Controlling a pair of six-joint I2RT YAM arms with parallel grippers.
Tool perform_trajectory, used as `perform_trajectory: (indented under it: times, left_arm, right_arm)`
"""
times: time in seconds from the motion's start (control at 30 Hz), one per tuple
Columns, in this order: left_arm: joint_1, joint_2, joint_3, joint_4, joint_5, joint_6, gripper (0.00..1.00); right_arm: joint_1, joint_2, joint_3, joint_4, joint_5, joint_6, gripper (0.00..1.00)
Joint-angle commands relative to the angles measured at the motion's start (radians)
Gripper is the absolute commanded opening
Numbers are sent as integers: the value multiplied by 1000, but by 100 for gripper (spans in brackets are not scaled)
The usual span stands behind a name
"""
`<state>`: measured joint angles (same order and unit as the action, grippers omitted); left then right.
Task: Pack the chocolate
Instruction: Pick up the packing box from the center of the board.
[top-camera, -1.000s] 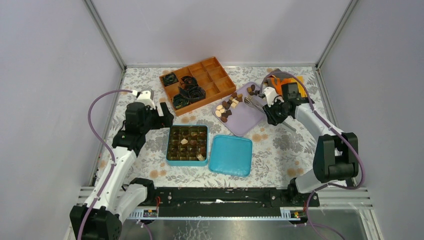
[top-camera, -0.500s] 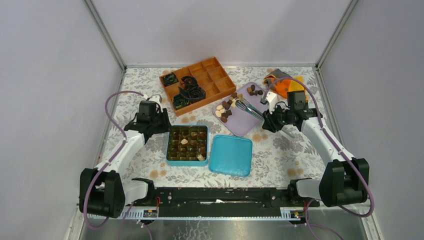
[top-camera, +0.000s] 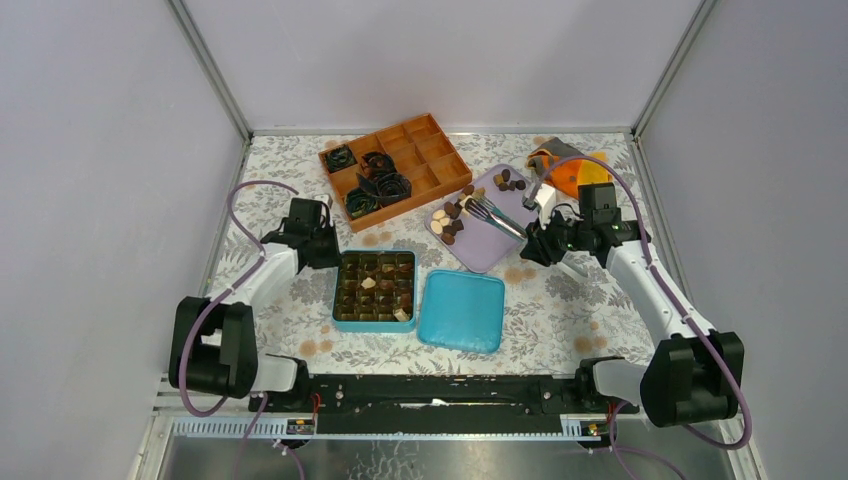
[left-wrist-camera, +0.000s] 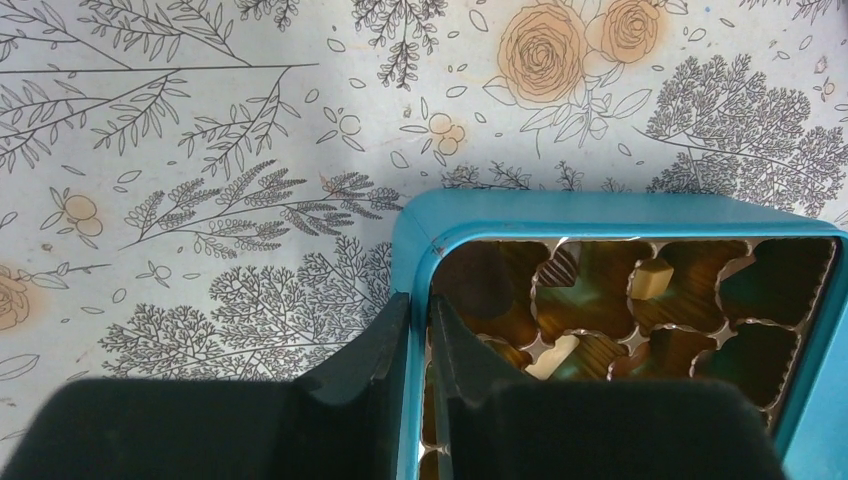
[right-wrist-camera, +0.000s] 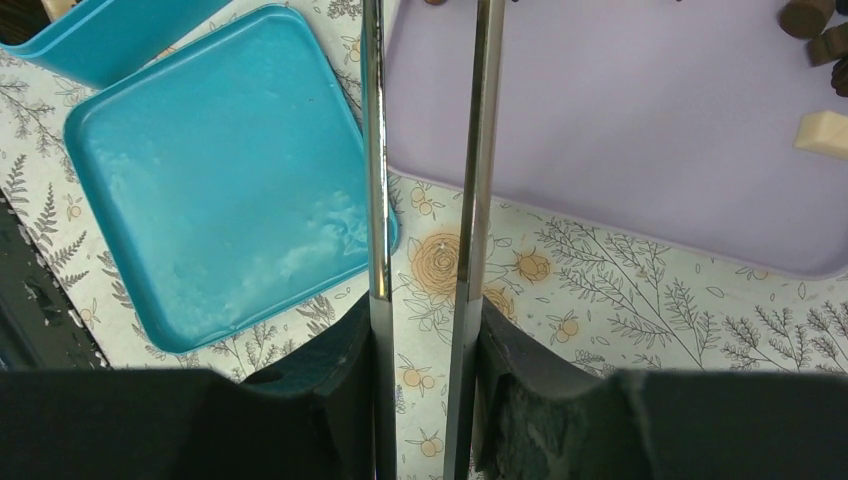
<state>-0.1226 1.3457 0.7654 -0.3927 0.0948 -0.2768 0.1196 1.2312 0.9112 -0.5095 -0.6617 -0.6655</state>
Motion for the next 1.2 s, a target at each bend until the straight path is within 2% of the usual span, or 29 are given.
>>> perform_trajectory:
  times: [0.0,0.2,0.33,0.5,0.9,1.17]
  left_arm:
    - [5,20,32,-10,30,10,19]
    - [5,36,34,-9,57,13,17]
    - [5,16,37,-6,58,15,2]
    - [5,-63,20,26,45,14,0]
    - [-25,-356,-77,191,-13,43,0]
    - [-44,-420,-106,235,-11,63,0]
  right_arm:
    - [-2,-47,9,14,-73,-17,0]
    - [-3,-53,15,1,-105,-19,0]
    - [-2,-56,21,-11,-125,-23,0]
    - [27,-58,43,-54,-144,-64,0]
    - [313,-53,205,-234,-70,-268,0]
    - [508,-19,260,-262,100,-342,0]
